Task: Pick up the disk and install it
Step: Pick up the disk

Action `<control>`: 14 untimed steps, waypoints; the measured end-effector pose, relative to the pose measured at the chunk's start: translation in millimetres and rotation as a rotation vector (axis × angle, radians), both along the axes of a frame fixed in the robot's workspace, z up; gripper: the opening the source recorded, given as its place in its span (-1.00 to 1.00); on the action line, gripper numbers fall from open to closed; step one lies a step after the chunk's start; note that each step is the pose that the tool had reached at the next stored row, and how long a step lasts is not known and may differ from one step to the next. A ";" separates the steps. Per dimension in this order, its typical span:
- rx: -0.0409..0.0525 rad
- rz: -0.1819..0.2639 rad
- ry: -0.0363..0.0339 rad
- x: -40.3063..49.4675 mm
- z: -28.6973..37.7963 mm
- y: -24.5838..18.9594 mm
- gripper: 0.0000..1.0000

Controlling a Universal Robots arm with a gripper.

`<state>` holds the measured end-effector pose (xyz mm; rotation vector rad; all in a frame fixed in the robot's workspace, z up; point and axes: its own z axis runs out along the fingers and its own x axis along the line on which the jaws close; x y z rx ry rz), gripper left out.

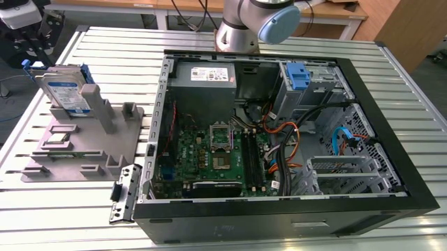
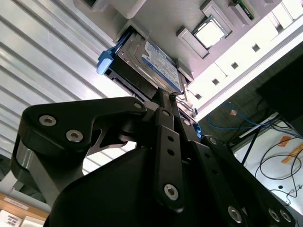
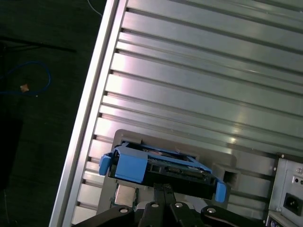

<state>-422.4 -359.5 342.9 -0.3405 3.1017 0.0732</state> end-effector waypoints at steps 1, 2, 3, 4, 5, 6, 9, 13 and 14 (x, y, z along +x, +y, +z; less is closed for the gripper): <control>0.0000 0.001 -0.0001 0.0 0.0 0.0 -0.80; 0.0000 0.002 0.0000 0.0 0.0 0.0 -0.80; 0.0000 0.002 0.0000 0.0 0.0 0.0 -0.80; 0.0000 0.002 0.0000 0.0 0.0 0.0 -0.80; 0.0000 0.002 0.0000 0.0 0.0 0.0 -0.80; 0.0000 0.002 0.0000 0.0 0.0 0.0 -0.80; 0.0000 0.004 0.0000 0.0 0.0 0.0 -0.80; 0.0000 0.011 0.0000 0.0 0.0 0.0 -0.80; 0.0000 0.013 0.0000 0.0 0.0 0.0 -0.80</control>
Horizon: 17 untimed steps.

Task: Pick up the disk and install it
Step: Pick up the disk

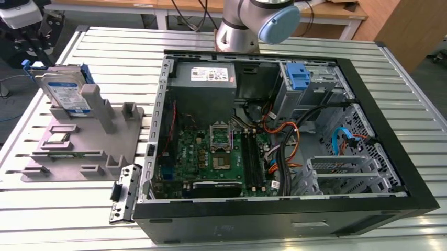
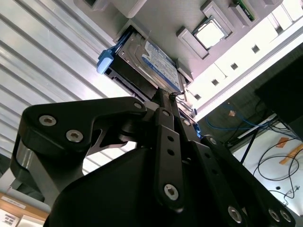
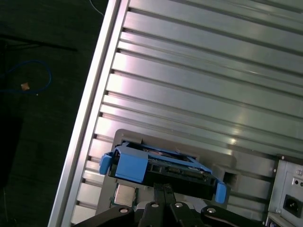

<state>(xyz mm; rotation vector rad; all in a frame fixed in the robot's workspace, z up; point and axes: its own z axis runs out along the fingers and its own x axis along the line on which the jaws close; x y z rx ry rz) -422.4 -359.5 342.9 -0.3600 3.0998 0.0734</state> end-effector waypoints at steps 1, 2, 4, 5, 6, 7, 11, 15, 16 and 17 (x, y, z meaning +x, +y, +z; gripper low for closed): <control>0.0000 0.002 0.0000 0.0 0.0 0.0 -0.80; 0.0000 0.004 0.0000 0.0 0.0 0.0 -0.80; 0.0000 0.007 0.0000 0.0 0.0 0.0 -0.80; 0.0000 0.007 0.0000 0.0 0.4 0.0 -0.80; 0.0000 0.007 0.0000 0.0 0.7 0.0 -0.80; 0.0000 0.007 -0.0001 0.0 0.7 0.0 -0.80; 0.0000 0.007 0.0000 0.0 0.7 0.0 -0.80; 0.0000 0.008 0.0000 0.0 0.8 0.0 -0.80; 0.0000 0.009 -0.0001 0.0 0.8 0.0 -0.80; 0.0000 0.011 0.0000 0.0 0.8 0.0 -0.80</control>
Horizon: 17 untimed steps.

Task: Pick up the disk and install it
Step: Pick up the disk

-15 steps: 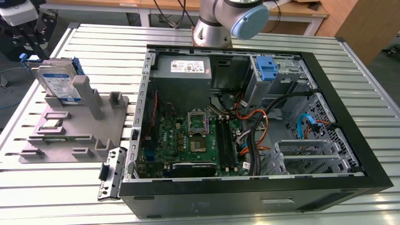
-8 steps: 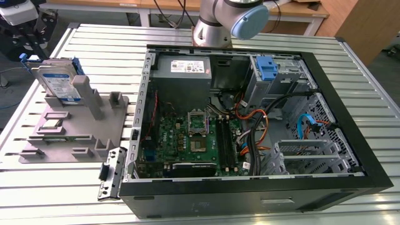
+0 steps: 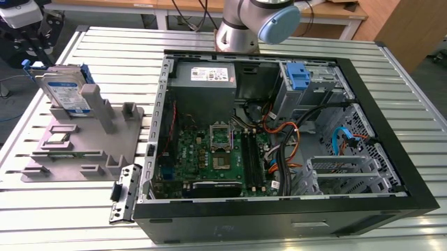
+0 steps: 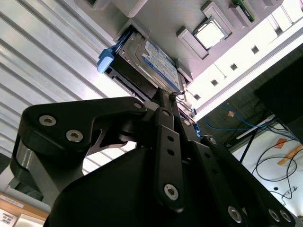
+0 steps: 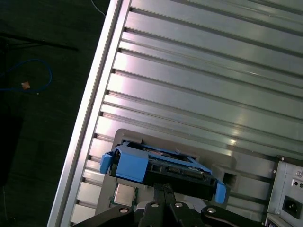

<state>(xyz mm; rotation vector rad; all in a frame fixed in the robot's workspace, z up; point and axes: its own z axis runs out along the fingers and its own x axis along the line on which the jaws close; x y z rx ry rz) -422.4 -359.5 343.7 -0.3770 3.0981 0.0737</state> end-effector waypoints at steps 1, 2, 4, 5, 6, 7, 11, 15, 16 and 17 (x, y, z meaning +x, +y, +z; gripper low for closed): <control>0.0000 0.003 0.0000 0.0 0.0 0.0 -0.80; 0.0000 0.008 0.0000 0.0 0.0 0.0 -0.80; 0.0000 0.021 0.0000 0.0 0.0 0.0 -0.80; 0.0000 0.029 0.0001 0.0 0.0 0.0 -0.80; 0.0000 0.040 0.0001 0.0 0.0 0.0 -0.80; 0.0000 0.055 0.0000 0.0 0.0 0.0 -0.80; 0.0000 0.119 -0.0001 0.0 -0.2 0.0 -0.80; 0.0001 0.189 0.0000 0.0 -0.4 0.0 -0.80; 0.0000 0.206 -0.0001 0.0 -0.4 0.0 -0.80; 0.0000 0.224 0.0000 0.0 -0.4 0.0 -0.80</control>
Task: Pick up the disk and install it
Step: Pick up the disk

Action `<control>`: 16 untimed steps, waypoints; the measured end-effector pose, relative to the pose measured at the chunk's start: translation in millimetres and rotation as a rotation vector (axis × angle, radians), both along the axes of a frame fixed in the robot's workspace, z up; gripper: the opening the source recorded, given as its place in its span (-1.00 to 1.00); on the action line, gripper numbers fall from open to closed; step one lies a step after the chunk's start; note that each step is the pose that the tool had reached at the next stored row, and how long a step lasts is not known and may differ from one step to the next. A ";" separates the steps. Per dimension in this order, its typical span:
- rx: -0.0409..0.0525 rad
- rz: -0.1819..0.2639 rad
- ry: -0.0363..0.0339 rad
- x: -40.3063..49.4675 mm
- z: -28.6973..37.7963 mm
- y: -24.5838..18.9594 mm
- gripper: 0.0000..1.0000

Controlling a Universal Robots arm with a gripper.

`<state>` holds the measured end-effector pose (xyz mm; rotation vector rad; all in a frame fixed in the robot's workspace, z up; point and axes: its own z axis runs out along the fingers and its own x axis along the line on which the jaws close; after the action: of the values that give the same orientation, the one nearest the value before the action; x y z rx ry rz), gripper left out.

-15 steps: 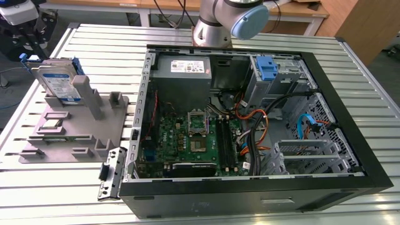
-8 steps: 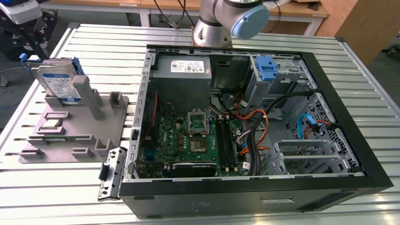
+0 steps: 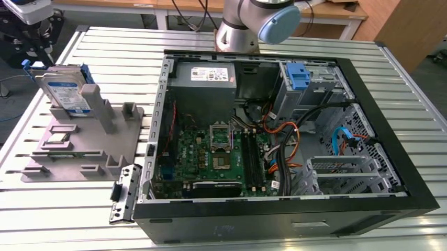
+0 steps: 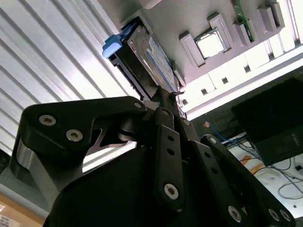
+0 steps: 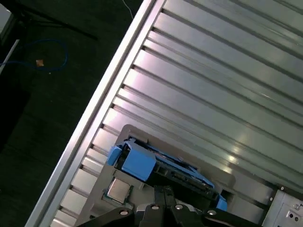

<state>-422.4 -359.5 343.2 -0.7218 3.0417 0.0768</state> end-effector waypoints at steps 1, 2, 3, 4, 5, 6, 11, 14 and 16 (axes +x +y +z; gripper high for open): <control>0.0000 0.017 0.0000 0.0 0.0 0.0 -0.80; 0.0000 0.035 0.0001 0.0 -0.1 0.0 -0.80; 0.0000 0.053 0.0000 0.0 -0.1 0.0 -0.80; 0.0000 0.071 0.0000 0.0 -0.2 0.0 -0.80; 0.0000 0.089 0.0000 0.0 -0.2 0.0 -0.80; 0.0000 0.106 0.0000 0.0 -0.2 0.0 -0.80; 0.0000 0.193 0.0000 0.0 -0.4 0.0 -0.80; 0.0000 0.242 0.0000 0.0 -0.4 0.0 -0.80; 0.0001 0.273 0.0000 0.0 -0.4 0.0 -0.80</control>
<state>-422.4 -359.5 342.8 -1.1316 2.9214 0.0795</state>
